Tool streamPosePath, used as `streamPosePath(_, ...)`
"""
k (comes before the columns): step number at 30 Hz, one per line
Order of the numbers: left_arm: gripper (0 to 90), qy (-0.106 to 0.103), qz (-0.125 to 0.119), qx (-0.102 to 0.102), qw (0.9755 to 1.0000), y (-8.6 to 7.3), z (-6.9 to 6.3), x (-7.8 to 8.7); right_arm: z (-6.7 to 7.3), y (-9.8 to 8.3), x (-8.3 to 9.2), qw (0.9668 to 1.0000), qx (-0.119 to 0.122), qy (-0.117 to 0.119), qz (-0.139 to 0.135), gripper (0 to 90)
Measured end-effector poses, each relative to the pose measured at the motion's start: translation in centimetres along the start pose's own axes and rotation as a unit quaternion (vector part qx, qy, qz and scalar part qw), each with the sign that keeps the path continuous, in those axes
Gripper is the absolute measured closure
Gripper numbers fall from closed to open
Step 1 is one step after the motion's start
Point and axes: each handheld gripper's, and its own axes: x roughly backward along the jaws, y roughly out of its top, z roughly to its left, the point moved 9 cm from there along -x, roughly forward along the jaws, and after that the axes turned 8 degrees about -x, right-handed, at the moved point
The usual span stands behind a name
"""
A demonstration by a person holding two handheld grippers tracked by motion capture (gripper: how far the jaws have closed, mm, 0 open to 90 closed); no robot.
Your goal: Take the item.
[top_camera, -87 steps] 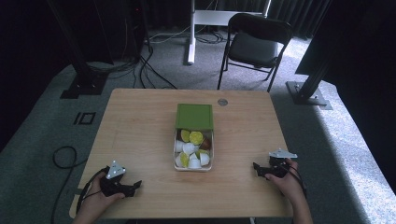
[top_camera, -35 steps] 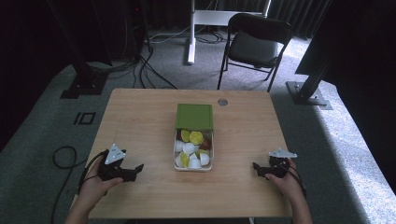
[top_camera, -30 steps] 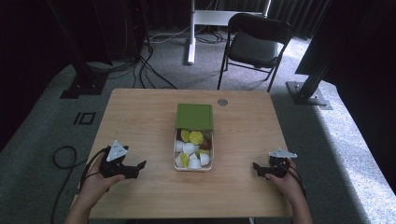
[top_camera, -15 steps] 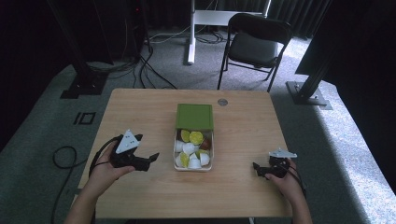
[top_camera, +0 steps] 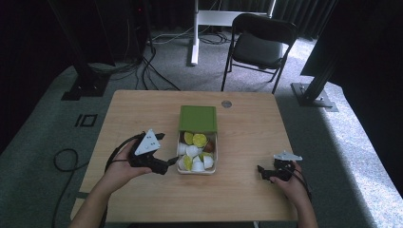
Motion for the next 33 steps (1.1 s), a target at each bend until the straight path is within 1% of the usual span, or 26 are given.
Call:
streamPosePath(3, 9.3, -0.016, -0.008, -0.010, 0.9998, 0.8, -0.7, -0.7, 0.0, 0.0, 0.0, 1.0000, 0.000, 0.000, 0.000, 12.5)
streamPosePath(7, 9.3, -0.038, -0.004, -0.030, 0.9988, 1.4, -1.7, -1.6, 0.0, 0.0, 0.0, 1.0000, 0.000, 0.000, 0.000, 12.4)
streamPosePath(10, 9.3, -0.053, -0.002, -0.045, 0.9975, 1.8, -2.4, -2.4, 0.0, 0.0, 0.0, 1.0000, 0.000, 0.000, 0.000, 12.4)
streamPosePath(11, 9.3, -0.057, -0.004, -0.049, 0.9971, 2.0, -2.7, -2.6, 0.0, 0.0, 0.0, 1.0000, 0.000, 0.000, 0.000, 12.4)
streamPosePath(13, 9.3, -0.072, -0.006, -0.052, 0.9961, 2.2, -3.2, -3.1, 0.0, 0.0, 0.0, 1.0000, 0.000, 0.000, 0.000, 12.4)
streamPosePath(14, 9.2, -0.076, -0.003, -0.057, 0.9955, 2.2, -3.4, -3.3, 0.0, 0.0, 0.0, 1.0000, 0.000, 0.000, 0.000, 12.4)
streamPosePath(16, 9.3, -0.085, 0.005, -0.068, 0.9940, 2.2, -3.9, -3.8, 0.0, 0.0, 0.0, 1.0000, 0.000, 0.000, 0.000, 12.5)
streamPosePath(19, 9.3, -0.094, 0.018, -0.075, 0.9926, 2.0, -4.4, -4.7, 0.0, 0.0, 0.0, 1.0000, 0.000, 0.000, 0.000, 12.4)
streamPosePath(22, 9.4, -0.109, 0.027, -0.082, 0.9902, 1.8, -5.1, -5.4, 0.0, 0.0, 0.0, 1.0000, 0.000, 0.000, 0.000, 12.4)
streamPosePath(24, 9.7, -0.114, 0.035, -0.088, 0.9889, 1.5, -5.4, -5.9, 0.0, 0.0, 0.0, 1.0000, 0.000, 0.000, 0.000, 12.4)
streamPosePath(28, 9.8, -0.125, 0.051, -0.092, 0.9865, 1.0, -5.9, -6.8, 0.0, 0.0, 0.0, 1.0000, 0.000, 0.000, 0.000, 12.4)
streamPosePath(31, 9.8, -0.132, 0.053, -0.096, 0.9852, 0.8, -6.3, -7.5, 0.0, 0.0, 0.0, 1.0000, 0.000, 0.000, 0.000, 12.5)
streamPosePath(33, 9.8, -0.134, 0.059, -0.096, 0.9845, 0.6, -6.5, -7.9, 0.0, 0.0, 0.0, 1.0000, 0.000, 0.000, 0.000, 12.4)
